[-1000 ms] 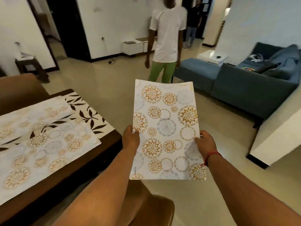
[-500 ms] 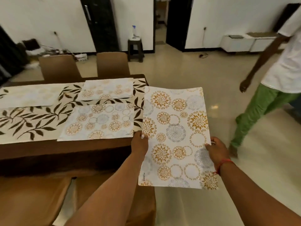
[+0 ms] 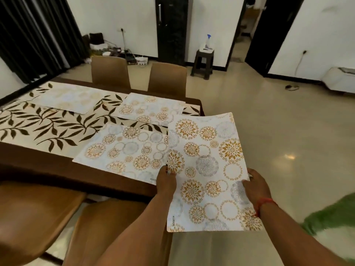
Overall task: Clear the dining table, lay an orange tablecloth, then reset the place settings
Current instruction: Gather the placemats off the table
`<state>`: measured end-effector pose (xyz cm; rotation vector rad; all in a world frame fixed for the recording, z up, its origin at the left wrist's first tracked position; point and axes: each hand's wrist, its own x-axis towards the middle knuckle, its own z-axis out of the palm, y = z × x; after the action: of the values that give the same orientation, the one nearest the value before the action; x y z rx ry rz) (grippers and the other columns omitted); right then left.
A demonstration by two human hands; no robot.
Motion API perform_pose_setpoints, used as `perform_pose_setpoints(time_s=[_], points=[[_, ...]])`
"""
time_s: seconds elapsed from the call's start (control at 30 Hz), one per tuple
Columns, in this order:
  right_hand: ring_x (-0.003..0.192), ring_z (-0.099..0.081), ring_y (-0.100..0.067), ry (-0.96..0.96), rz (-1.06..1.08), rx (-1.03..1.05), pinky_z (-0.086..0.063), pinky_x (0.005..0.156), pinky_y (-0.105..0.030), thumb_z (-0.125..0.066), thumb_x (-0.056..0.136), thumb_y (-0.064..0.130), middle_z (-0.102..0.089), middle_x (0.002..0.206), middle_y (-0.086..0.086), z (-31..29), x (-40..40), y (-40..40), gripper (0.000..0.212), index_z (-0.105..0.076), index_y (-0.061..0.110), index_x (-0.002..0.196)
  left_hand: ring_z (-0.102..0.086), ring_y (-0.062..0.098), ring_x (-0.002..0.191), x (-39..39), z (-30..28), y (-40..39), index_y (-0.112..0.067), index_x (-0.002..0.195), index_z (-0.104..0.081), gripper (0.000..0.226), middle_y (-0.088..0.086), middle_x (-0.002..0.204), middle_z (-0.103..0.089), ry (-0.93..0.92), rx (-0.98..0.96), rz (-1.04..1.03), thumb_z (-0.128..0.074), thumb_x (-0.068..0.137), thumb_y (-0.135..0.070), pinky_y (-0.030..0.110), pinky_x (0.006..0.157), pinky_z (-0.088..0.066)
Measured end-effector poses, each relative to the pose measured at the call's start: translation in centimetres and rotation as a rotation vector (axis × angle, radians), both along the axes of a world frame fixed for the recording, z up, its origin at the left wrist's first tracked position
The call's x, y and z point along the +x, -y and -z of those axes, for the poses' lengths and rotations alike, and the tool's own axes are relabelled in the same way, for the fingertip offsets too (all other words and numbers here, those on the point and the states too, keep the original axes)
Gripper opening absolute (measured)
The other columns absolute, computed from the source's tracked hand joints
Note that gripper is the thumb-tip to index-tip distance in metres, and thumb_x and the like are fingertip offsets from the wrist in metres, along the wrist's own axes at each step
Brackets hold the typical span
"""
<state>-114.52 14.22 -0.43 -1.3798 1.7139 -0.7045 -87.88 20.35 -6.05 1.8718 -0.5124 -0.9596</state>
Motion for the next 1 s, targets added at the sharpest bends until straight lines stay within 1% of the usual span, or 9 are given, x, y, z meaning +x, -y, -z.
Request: perform_pose_setpoints(time_s=[0.1,0.2,0.27,0.33,0.47,0.6,0.7,0.83,1.0], points=[[0.112,-0.059,-0.026,-0.012,-0.064,0.026,-0.047,0.100,-0.038,-0.052,0.093,-0.001,-0.064,0.126,-0.007,1.1,1.2,3.9,0.040,-0.061,0.015,0.128,-0.061,0.038,0.111,1.1,0.6,1.7,-0.017,0.120,-0.055,0.019,0.015,0.122,-0.063,-0.007,0.003,-0.066,-0.050,0.102,-0.016,0.049,0.096,-0.051],[0.115,-0.058,-0.029,-0.043,-0.238,0.023,-0.046,0.102,-0.042,-0.051,0.093,-0.002,-0.063,0.129,-0.010,2.6,4.0,8.8,0.040,-0.061,0.013,0.128,-0.060,0.033,0.113,2.8,1.6,3.1,-0.016,0.137,-0.052,0.034,0.009,0.134,-0.059,-0.007,0.026,-0.184,-0.050,0.103,-0.020,0.042,0.092,-0.054],[0.119,-0.056,-0.031,-0.052,-0.326,0.012,-0.045,0.101,-0.040,-0.050,0.093,-0.002,-0.060,0.132,-0.011,3.3,6.0,12.0,0.042,-0.059,0.012,0.131,-0.062,0.025,0.105,3.6,1.8,3.4,-0.016,0.146,-0.044,0.042,0.004,0.142,-0.052,0.001,0.059,-0.232,-0.049,0.104,-0.021,0.030,0.076,-0.053],[0.119,-0.056,-0.031,-0.052,-0.456,0.013,-0.044,0.098,-0.038,-0.051,0.092,-0.001,-0.060,0.134,-0.011,3.7,8.4,14.9,0.043,-0.058,0.012,0.133,-0.063,0.027,0.107,4.3,1.7,3.6,-0.015,0.147,-0.043,0.043,0.006,0.144,-0.052,0.007,0.101,-0.301,-0.047,0.104,-0.018,0.032,0.082,-0.052],[0.120,-0.056,-0.032,-0.082,-0.637,0.036,-0.043,0.096,-0.035,-0.051,0.091,-0.004,-0.060,0.134,-0.014,4.4,12.5,19.3,0.045,-0.058,0.010,0.134,-0.061,0.033,0.113,5.4,1.4,3.9,-0.013,0.149,-0.042,0.048,0.011,0.138,-0.057,0.006,0.172,-0.402,-0.044,0.101,-0.004,0.037,0.089,-0.051],[0.114,-0.058,-0.034,-0.100,-0.805,-0.005,-0.046,0.095,-0.039,-0.049,0.089,-0.009,-0.063,0.127,-0.017,4.6,17.1,22.8,0.041,-0.062,0.005,0.125,-0.059,0.022,0.094,5.5,1.9,3.4,-0.009,0.141,-0.048,0.045,0.005,0.121,-0.060,-0.052,0.134,-0.536,-0.041,0.099,0.002,0.026,0.075,-0.046],[0.116,-0.057,-0.036,-0.142,-0.930,-0.033,-0.043,0.099,-0.041,-0.051,0.090,-0.008,-0.062,0.128,-0.019,5.1,22.1,24.5,0.039,-0.062,0.004,0.125,-0.059,0.018,0.091,7.4,2.2,3.2,-0.010,0.141,-0.047,0.044,0.001,0.121,-0.057,-0.080,0.121,-0.640,-0.042,0.099,0.002,0.024,0.068,-0.047],[0.126,-0.052,-0.036,-0.201,-1.013,-0.053,-0.038,0.107,-0.041,-0.051,0.091,-0.007,-0.056,0.138,-0.018,6.5,28.0,25.2,0.043,-0.058,0.003,0.132,-0.058,0.029,0.116,9.6,3.7,3.1,-0.004,0.134,-0.053,0.037,0.013,0.132,-0.059,-0.098,0.150,-0.724,-0.042,0.099,0.005,0.032,0.095,-0.048],[0.125,-0.053,-0.034,-0.240,-1.093,-0.017,-0.038,0.105,-0.038,-0.051,0.093,-0.003,-0.057,0.137,-0.017,8.1,33.9,26.3,0.043,-0.056,0.008,0.134,-0.058,0.026,0.117,13.0,5.0,3.9,-0.006,0.125,-0.058,0.033,0.006,0.122,-0.061,-0.106,0.175,-0.809,-0.041,0.099,0.004,0.037,0.104,-0.048]])
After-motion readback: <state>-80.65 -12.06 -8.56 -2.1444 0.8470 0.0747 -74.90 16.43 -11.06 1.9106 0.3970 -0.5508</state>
